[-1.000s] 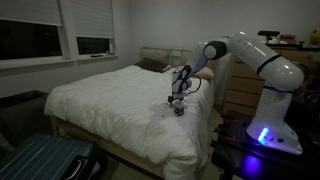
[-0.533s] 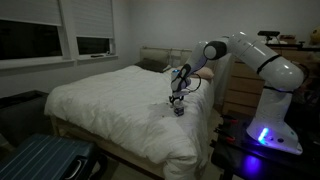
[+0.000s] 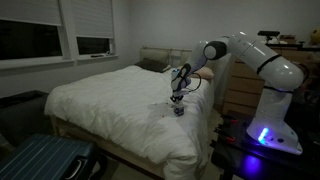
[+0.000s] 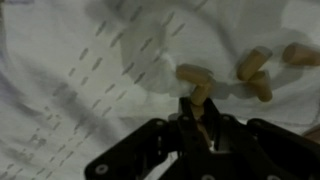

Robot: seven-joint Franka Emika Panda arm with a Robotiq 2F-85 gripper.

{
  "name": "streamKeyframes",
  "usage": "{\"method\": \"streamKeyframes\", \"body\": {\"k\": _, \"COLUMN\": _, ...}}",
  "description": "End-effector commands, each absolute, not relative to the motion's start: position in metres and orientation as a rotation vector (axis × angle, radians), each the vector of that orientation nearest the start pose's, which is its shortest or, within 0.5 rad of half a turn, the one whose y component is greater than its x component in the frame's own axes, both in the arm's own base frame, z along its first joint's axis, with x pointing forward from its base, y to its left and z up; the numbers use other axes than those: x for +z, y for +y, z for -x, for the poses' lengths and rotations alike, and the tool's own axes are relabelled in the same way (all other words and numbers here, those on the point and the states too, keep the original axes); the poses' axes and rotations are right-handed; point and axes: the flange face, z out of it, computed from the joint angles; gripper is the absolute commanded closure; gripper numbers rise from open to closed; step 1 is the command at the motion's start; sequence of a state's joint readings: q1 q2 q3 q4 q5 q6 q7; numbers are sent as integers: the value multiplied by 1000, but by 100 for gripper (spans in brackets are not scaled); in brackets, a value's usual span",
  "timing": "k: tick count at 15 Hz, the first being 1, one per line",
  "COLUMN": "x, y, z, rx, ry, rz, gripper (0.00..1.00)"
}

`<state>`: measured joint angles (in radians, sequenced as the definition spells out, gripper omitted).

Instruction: Put the objects on the bed in the jar

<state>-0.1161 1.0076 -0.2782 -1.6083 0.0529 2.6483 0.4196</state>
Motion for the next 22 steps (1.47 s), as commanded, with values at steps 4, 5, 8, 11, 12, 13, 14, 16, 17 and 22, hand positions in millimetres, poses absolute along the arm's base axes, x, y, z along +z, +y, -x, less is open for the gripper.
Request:
{"method": "streamKeyframes", "body": {"k": 4, "x": 78, "y": -252, "z": -628, "rx": -30, "ry": 1252, "rz": 3105, "gripper": 99}}
{"method": "streamKeyframes", "body": {"k": 5, "x": 82, "y": -253, "z": -627, "rx": -2, "ry": 1253, "rz": 3106, "gripper": 99}}
{"method": "streamKeyframes", "body": {"k": 8, "x": 102, "y": -251, "z": -627, "rx": 60, "ry": 1251, "rz": 3098, "gripper": 99}}
{"method": "streamKeyframes", "body": {"k": 11, "x": 124, "y": -246, "z": -631, "rx": 72, "ry": 1232, "rz": 3090, "gripper": 99}}
{"method": "streamKeyframes", "body": {"k": 12, "x": 131, "y": -243, "z": -633, "rx": 78, "ry": 1225, "rz": 3091, "gripper": 99}}
{"method": "streamKeyframes", "body": {"k": 13, "x": 137, "y": -240, "z": -635, "rx": 84, "ry": 1217, "rz": 3091, "gripper": 99}}
{"method": "streamKeyframes", "body": {"k": 14, "x": 144, "y": -234, "z": -637, "rx": 89, "ry": 1208, "rz": 3094, "gripper": 99}}
{"method": "streamKeyframes", "body": {"k": 16, "x": 154, "y": -221, "z": -641, "rx": 90, "ry": 1192, "rz": 3106, "gripper": 99}}
{"method": "streamKeyframes", "body": {"k": 17, "x": 159, "y": -214, "z": -643, "rx": 90, "ry": 1181, "rz": 3115, "gripper": 99}}
{"method": "streamKeyframes", "body": {"k": 22, "x": 172, "y": -155, "z": -646, "rx": 54, "ry": 1099, "rz": 3192, "gripper": 99}}
